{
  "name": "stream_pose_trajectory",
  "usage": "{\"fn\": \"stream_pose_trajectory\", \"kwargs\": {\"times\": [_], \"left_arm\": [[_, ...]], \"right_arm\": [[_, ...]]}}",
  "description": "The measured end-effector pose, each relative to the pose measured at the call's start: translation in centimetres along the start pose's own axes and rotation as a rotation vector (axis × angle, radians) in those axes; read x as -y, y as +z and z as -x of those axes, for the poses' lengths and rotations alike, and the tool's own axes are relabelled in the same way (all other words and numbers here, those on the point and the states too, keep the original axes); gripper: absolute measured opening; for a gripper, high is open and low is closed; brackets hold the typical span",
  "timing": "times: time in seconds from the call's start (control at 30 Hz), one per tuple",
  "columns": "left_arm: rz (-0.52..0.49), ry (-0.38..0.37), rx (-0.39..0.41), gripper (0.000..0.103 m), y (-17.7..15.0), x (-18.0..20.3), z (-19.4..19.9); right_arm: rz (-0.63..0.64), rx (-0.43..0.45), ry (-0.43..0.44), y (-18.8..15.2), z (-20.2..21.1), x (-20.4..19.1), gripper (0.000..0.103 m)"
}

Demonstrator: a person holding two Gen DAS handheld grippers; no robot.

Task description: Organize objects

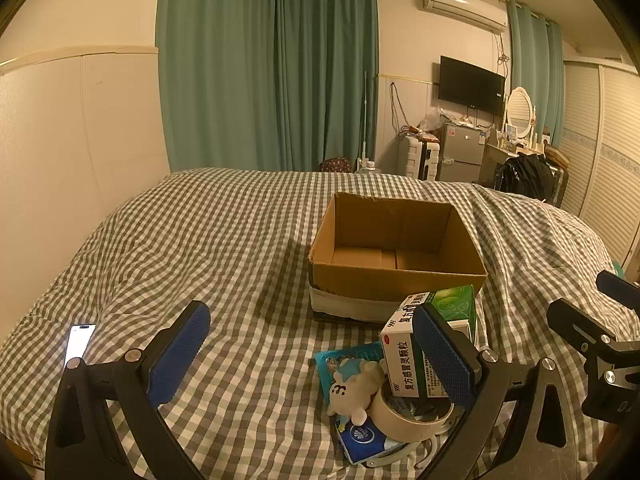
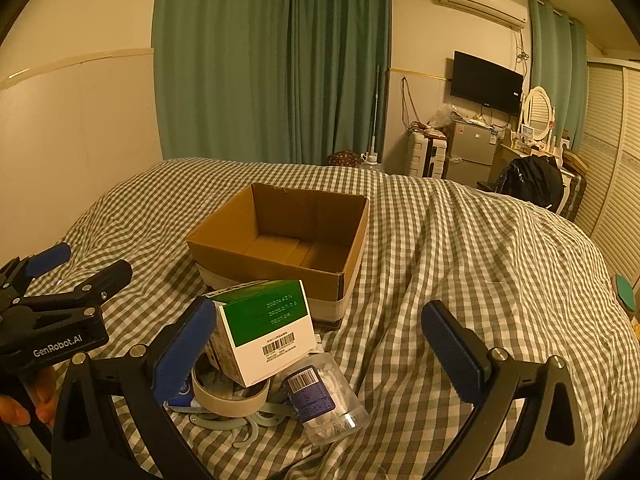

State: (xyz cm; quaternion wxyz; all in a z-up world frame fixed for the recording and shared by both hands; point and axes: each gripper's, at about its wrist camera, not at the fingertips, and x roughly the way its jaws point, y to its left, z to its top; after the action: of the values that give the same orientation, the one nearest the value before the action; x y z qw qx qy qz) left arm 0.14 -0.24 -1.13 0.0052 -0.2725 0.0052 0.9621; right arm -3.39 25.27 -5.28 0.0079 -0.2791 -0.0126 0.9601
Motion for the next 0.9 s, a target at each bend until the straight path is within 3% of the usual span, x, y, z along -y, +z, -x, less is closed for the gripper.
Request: {"fn": "stream_pose_trajectory", "kwargs": {"times": [0.9], "left_arm": [[-0.007, 0.011, 0.009, 0.103, -0.06, -0.32, 0.25]], "right_arm": [[0.012, -0.002, 0.018, -0.09, -0.01, -0.55, 0.102]]}}
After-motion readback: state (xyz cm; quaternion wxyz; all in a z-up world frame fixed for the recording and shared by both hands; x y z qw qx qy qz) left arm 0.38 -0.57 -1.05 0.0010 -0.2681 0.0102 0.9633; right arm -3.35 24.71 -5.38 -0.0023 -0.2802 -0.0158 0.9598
